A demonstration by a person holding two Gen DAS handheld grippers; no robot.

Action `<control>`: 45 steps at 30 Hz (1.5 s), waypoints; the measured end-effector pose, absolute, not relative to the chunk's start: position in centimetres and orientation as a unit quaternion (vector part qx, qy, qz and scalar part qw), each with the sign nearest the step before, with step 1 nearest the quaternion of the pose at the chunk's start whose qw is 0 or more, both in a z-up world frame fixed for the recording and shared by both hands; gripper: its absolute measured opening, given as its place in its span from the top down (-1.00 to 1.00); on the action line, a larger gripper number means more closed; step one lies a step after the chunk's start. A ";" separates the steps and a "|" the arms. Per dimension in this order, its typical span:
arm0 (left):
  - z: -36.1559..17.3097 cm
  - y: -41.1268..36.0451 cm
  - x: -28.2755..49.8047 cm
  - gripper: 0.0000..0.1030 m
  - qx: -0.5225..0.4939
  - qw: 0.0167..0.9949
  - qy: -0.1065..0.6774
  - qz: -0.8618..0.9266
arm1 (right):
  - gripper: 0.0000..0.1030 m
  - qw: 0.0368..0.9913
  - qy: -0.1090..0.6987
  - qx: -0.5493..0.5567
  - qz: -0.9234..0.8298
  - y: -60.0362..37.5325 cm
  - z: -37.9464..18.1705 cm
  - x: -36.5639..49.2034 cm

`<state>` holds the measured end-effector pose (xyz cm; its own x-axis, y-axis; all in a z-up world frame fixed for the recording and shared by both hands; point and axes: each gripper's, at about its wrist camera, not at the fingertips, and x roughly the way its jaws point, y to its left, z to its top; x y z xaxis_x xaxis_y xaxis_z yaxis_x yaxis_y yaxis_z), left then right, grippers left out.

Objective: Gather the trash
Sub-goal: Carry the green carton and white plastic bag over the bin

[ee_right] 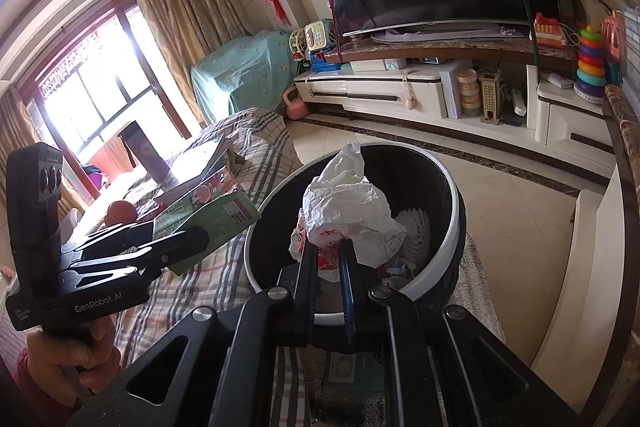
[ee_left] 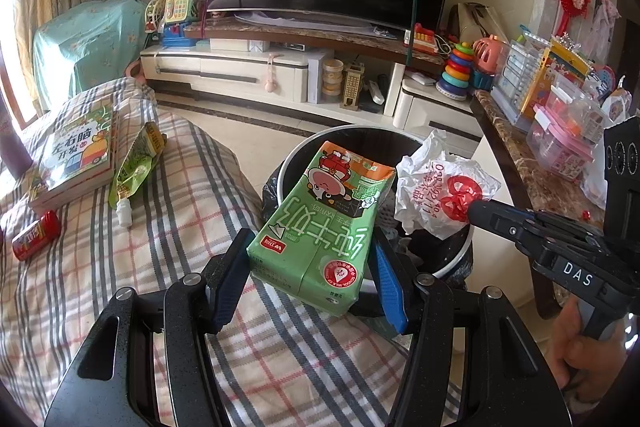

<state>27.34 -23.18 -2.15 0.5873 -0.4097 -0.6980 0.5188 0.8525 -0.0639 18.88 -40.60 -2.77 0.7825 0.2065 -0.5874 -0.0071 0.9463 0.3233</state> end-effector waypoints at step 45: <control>-3.9 -27.3 30.8 -0.01 0.114 0.877 0.393 -0.251 | 0.80 0.913 0.380 0.145 0.043 -42.5 -3.8 22.8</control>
